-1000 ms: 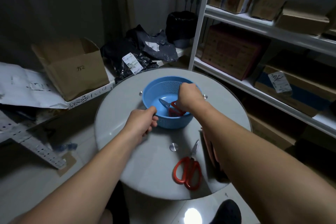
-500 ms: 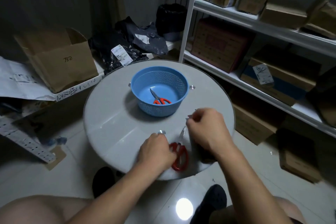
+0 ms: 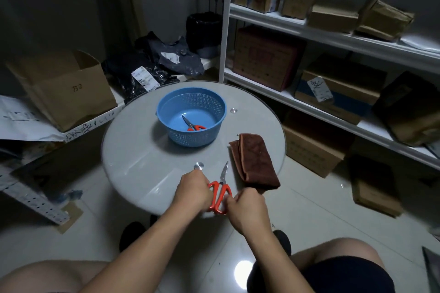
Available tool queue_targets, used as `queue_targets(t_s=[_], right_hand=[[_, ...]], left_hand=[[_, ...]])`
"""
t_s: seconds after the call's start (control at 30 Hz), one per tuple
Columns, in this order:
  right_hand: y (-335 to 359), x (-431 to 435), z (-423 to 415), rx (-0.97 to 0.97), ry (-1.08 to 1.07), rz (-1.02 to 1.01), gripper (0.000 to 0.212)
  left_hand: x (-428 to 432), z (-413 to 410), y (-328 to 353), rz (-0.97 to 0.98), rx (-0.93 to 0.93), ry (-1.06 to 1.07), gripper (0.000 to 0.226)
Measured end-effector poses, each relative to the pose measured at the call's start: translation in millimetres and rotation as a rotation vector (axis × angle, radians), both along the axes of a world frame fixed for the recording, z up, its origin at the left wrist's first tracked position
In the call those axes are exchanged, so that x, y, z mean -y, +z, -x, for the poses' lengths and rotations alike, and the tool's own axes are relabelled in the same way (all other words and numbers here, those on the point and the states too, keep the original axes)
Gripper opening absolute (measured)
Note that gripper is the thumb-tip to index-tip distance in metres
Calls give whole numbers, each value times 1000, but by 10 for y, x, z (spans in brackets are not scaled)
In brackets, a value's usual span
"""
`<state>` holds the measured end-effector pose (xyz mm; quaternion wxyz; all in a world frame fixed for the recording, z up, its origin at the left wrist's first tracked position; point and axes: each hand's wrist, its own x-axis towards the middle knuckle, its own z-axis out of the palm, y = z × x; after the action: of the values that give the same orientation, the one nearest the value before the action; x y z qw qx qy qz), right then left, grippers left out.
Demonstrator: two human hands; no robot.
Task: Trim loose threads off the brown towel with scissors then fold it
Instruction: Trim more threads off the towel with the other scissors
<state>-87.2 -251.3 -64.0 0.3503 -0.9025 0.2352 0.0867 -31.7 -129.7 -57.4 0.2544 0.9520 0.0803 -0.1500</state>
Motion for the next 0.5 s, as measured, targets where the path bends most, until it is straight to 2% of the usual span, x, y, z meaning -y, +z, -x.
queue_targets(t_s=[0.07,0.13,0.23,0.33,0.43,0.5], right_hand=[[-15,-13,43,2,6,-29,26],[-1,-16,101,23,7,-47,19],[51,-19,169,99,34,-108,14],[77,-42,208,155,104,-94,16],[142,-69,152,196,167,-49,26],[212,-78,129,216,197,-44,26]], left_hand=[[-10,76,62,48,10,36,18],[-62,160,98,219,25,100,30],[-173,321,67,443,91,105,25],[-265,477,22,542,113,128,20],[-274,447,102,732,110,241,21],[-283,425,154,841,118,242,22]])
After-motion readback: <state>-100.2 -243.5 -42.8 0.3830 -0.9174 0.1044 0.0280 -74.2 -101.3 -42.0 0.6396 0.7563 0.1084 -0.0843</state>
